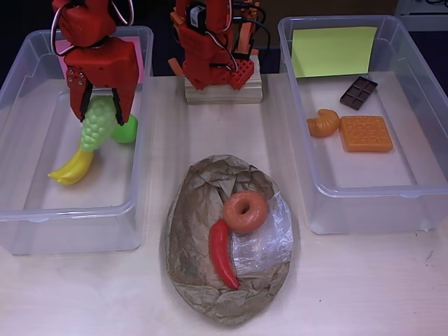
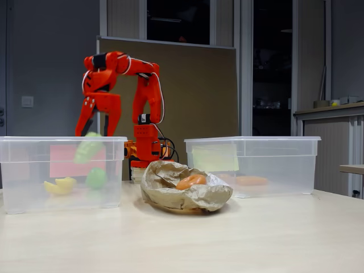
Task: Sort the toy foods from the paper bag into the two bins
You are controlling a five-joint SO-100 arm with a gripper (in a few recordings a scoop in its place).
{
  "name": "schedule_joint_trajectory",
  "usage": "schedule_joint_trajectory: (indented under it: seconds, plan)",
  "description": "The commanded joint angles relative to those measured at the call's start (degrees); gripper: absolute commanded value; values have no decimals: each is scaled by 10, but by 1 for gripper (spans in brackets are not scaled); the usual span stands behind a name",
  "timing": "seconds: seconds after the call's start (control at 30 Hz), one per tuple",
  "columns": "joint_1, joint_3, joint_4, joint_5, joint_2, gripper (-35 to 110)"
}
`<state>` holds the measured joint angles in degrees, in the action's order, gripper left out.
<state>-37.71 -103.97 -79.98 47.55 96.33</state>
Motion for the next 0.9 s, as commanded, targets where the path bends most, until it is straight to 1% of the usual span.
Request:
schedule_joint_trajectory:
  seconds: [0.0,0.27,0.53,0.67,0.87]
  plan:
    - [-1,11,10,-1,-25,22]
    - [27,56,33,-4,-127,24]
    - [26,69,38,-18,-161,36]
    - [26,65,46,-34,-175,46]
    - [25,68,52,-66,-178,50]
